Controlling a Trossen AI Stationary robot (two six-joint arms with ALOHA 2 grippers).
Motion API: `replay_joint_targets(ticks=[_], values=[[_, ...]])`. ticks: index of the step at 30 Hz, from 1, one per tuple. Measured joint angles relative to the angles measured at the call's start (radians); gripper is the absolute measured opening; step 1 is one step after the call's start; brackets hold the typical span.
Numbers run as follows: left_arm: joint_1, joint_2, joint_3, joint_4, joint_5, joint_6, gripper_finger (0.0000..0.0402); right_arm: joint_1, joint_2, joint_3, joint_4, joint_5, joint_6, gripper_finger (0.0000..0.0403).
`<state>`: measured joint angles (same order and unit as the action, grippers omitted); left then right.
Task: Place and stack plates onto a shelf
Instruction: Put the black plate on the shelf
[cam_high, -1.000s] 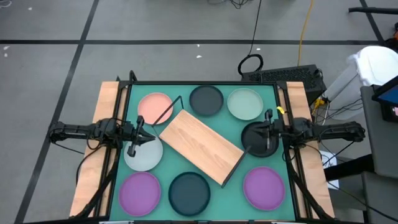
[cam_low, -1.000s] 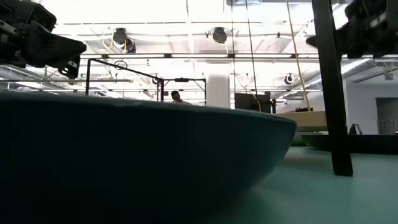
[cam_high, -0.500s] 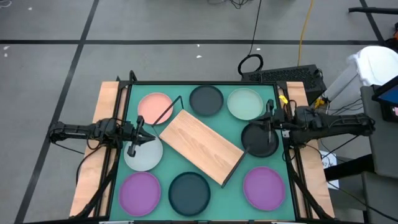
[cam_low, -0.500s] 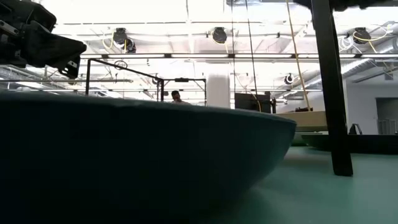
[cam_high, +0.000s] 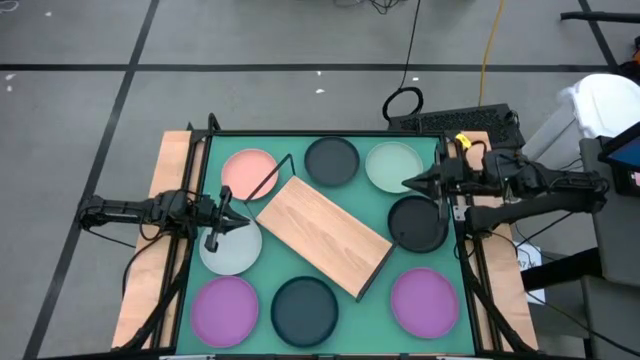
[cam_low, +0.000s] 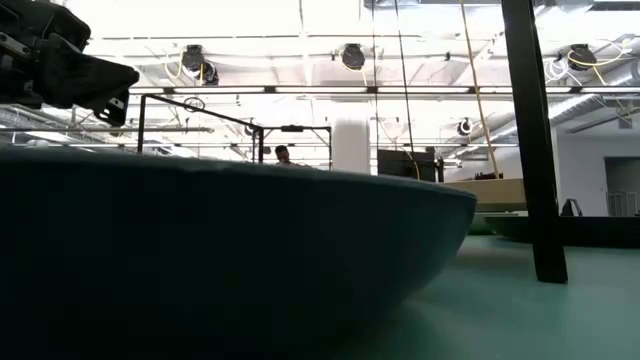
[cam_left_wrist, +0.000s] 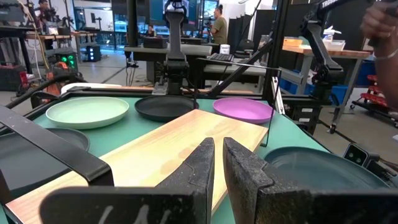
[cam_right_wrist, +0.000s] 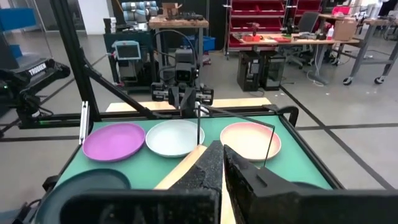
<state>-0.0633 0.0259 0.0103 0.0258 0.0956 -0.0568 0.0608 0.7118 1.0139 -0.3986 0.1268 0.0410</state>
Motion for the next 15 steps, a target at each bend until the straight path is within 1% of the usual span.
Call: replay_joint_targets(ticks=[5,15], values=[[0.0,0.0,0.0,0.0,0.0,0.0,0.004,0.0,0.055,0.055,-0.021,0.0,0.0,0.0],[0.0,0.0,0.0,0.004,0.0,0.0,0.004,0.0,0.076,0.059,-0.063,0.0,0.0,0.0]])
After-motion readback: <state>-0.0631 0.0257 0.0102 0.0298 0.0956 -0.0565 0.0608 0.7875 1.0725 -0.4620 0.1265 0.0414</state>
